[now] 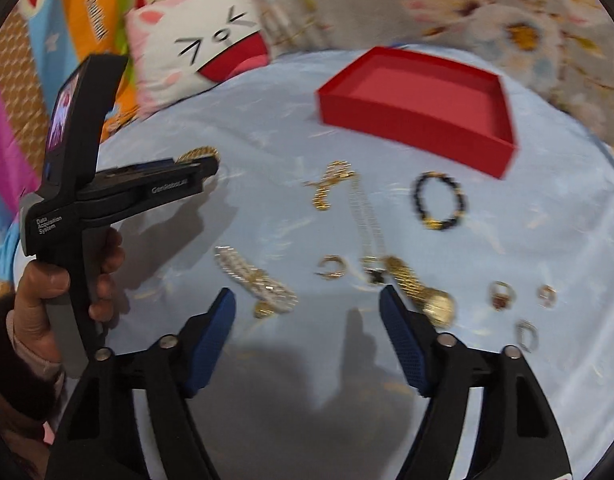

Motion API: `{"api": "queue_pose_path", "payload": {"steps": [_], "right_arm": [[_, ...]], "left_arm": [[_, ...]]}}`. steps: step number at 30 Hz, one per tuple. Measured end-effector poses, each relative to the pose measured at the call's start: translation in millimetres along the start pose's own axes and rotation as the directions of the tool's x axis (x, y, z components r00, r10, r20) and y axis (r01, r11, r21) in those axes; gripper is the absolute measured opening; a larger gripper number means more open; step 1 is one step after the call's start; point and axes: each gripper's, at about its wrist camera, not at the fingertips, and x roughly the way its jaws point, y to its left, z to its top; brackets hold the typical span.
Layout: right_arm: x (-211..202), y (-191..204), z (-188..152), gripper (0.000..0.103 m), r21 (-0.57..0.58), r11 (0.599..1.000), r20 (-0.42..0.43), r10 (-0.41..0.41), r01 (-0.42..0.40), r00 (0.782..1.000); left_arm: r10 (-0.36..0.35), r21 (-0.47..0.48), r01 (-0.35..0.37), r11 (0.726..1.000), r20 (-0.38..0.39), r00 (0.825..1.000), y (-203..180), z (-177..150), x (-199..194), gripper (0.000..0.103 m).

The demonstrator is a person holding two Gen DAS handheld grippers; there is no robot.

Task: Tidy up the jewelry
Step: 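Grasp the pearl bracelet with the right tool while the left tool holds the cuff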

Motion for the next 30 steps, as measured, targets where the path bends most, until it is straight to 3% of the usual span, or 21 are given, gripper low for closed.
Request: {"api": "queue_pose_path", "payload": {"steps": [4,11,15,25,30], "right_arm": [[22.7,16.7,3.0,0.054,-0.075,0.997,-0.022,0.005,-0.007,1.000],[35.3,17.9,1.3,0.044,-0.101,0.995,-0.025,0.007,-0.009,1.000],[33.7,14.8,0.8,0.015,-0.090,0.996,-0.013,0.028,-0.029,1.000],[16.7,-2.9,5.5,0.012,-0.009,0.998,0.015,0.067,-0.067,0.998],[-18.2,-33.7,32.4,0.012,0.017,1.000,0.094,0.014,-0.016,0.996]], "left_arm": [[0.001,-0.020,-0.001,1.000,-0.004,1.000,9.2,-0.6,1.0,0.055],[-0.016,-0.021,0.015,1.000,-0.022,1.000,9.8,-2.6,5.9,0.055],[-0.017,-0.021,0.017,1.000,-0.024,1.000,9.4,-2.9,6.5,0.055],[-0.027,-0.011,0.026,1.000,-0.013,1.000,6.3,-2.6,4.0,0.055],[-0.101,0.015,0.101,0.995,0.003,0.995,-1.2,15.9,-8.7,0.055]]}}
